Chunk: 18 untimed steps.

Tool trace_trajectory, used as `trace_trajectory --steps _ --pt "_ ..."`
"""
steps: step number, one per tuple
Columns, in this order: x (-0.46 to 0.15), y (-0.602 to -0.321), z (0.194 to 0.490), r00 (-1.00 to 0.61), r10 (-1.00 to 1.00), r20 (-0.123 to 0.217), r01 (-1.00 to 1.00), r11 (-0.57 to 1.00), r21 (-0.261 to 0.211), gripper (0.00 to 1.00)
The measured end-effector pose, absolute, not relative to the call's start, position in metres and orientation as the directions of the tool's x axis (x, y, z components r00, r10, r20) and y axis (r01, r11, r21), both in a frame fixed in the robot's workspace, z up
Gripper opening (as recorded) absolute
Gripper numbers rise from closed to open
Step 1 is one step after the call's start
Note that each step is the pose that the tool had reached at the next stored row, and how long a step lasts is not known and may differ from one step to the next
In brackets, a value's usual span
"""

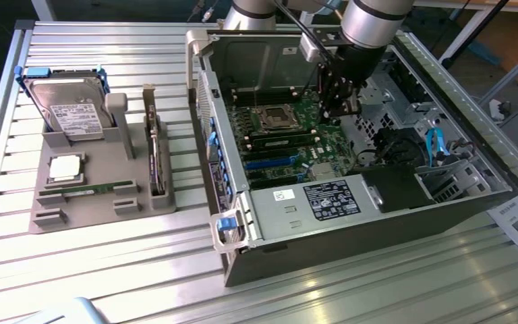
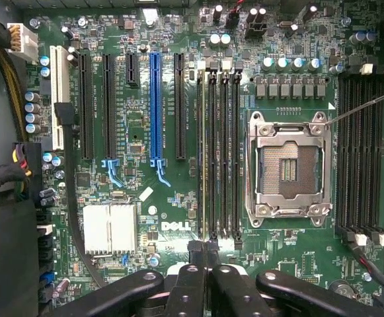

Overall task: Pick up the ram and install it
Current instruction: 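Press down the ram until it locks into place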

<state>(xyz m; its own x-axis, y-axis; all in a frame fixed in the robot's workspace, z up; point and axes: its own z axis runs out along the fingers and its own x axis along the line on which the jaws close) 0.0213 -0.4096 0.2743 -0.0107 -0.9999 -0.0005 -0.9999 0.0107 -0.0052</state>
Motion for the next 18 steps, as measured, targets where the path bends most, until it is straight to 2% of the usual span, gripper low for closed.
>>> trace_trajectory --steps 18 --pt "0.021 -0.41 0.257 -0.011 -1.0 -0.001 -1.0 0.011 -0.005 0.1"
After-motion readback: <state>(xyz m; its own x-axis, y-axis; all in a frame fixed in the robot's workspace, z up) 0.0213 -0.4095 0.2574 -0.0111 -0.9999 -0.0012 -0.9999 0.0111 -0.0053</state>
